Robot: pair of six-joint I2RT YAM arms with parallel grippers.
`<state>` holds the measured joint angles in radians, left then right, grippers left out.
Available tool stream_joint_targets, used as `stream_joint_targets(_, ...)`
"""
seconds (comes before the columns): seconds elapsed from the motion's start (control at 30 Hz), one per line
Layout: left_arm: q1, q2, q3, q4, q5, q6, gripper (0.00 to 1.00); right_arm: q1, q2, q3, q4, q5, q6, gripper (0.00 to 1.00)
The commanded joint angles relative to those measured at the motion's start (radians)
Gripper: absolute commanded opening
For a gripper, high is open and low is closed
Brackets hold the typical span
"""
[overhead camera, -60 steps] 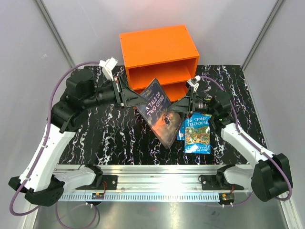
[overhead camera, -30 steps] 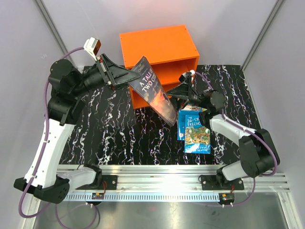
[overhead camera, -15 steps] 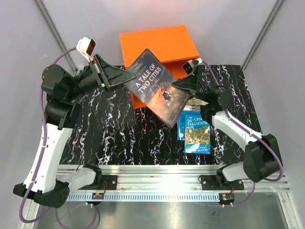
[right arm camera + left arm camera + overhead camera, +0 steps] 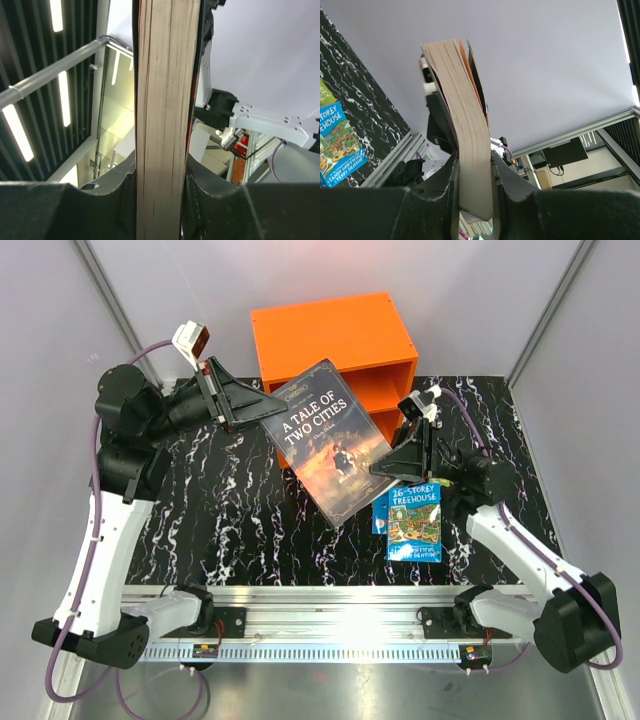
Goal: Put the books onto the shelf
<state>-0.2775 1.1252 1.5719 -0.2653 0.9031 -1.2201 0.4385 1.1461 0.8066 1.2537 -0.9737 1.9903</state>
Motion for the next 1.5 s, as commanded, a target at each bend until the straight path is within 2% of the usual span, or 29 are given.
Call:
stream_joint_targets(0.0,0.014,0.021,0.066,0.028,-0.027,0.05,0.0,0.011,-0.069,0.043,-0.062,-0.089,-0.06,0.36)
stream_joint_targets(0.13,0.012,0.047,0.079,-0.029,-0.03,0.088,0.0,0.012,-0.065,0.089,-0.134,-0.114,-0.091,0.3)
stream_joint_targets(0.27,0.008,0.074,0.103,-0.093,-0.041,0.154,0.0,0.012,-0.059,0.101,-0.16,-0.115,-0.113,0.12)
stream_joint_targets(0.3,0.008,0.084,0.115,-0.118,-0.047,0.171,0.0,0.012,-0.059,0.103,-0.169,-0.117,-0.119,0.05)
stream_joint_targets(0.37,-0.003,0.122,0.169,-0.214,-0.079,0.235,0.02,0.016,-0.063,0.12,-0.224,-0.123,-0.162,0.0)
stream_joint_targets(0.4,-0.008,0.139,0.195,-0.297,-0.095,0.26,0.08,0.017,-0.066,0.131,-0.312,-0.131,-0.188,0.0)
stream_joint_targets(0.47,-0.026,0.202,0.27,-0.407,-0.173,0.353,0.21,0.014,-0.088,0.186,-0.501,-0.131,-0.376,0.01)
stream_joint_targets(0.5,-0.031,0.217,0.372,-0.542,-0.22,0.387,0.36,0.017,-0.1,0.219,-0.851,-0.081,-0.489,0.0)
stream_joint_targets(0.53,-0.038,0.235,0.431,-0.598,-0.269,0.416,0.5,0.017,-0.106,0.312,-1.023,-0.038,-0.724,0.0)
stream_joint_targets(0.57,-0.037,0.248,0.477,-0.65,-0.382,0.453,0.59,0.016,-0.105,0.36,-1.151,0.004,-0.807,0.0)
stream_joint_targets(0.6,-0.038,0.249,0.558,-0.752,-0.45,0.468,0.65,0.016,-0.097,0.399,-1.247,0.063,-0.849,0.0)
stream_joint_targets(0.63,-0.034,0.248,0.591,-0.797,-0.557,0.493,0.77,0.014,-0.086,0.445,-1.246,0.079,-0.872,0.0)
stream_joint_targets(0.67,-0.032,0.246,0.615,-0.837,-0.601,0.504,0.82,0.016,-0.051,0.474,-1.249,0.095,-0.884,0.0)
stream_joint_targets(0.77,-0.026,0.21,0.633,-0.951,-0.726,0.533,0.86,0.016,0.067,0.62,-1.31,0.139,-0.929,0.0)
stream_joint_targets(0.9,-0.026,0.111,0.542,-1.0,-0.834,0.539,0.86,0.016,0.245,0.863,-1.349,0.144,-0.978,0.0)
stream_joint_targets(1.1,-0.025,-0.059,0.338,-1.008,-0.851,0.496,0.86,0.008,0.532,1.175,-1.432,0.199,-1.021,0.0)
stream_joint_targets(1.17,-0.025,-0.114,0.282,-1.014,-0.848,0.481,0.85,-0.004,0.633,1.233,-1.438,0.216,-1.013,0.0)
stream_joint_targets(1.27,-0.025,-0.177,0.241,-1.031,-0.856,0.464,0.84,-0.015,0.786,1.373,-1.461,0.198,-0.986,0.0)
stream_joint_targets(1.4,-0.026,-0.223,0.224,-1.092,-0.872,0.45,0.84,-0.024,0.969,1.674,-1.606,0.202,-1.016,0.0)
stream_joint_targets(1.47,-0.026,-0.241,0.217,-1.103,-0.885,0.442,0.84,-0.033,1.032,1.738,-1.636,0.193,-0.998,0.0)
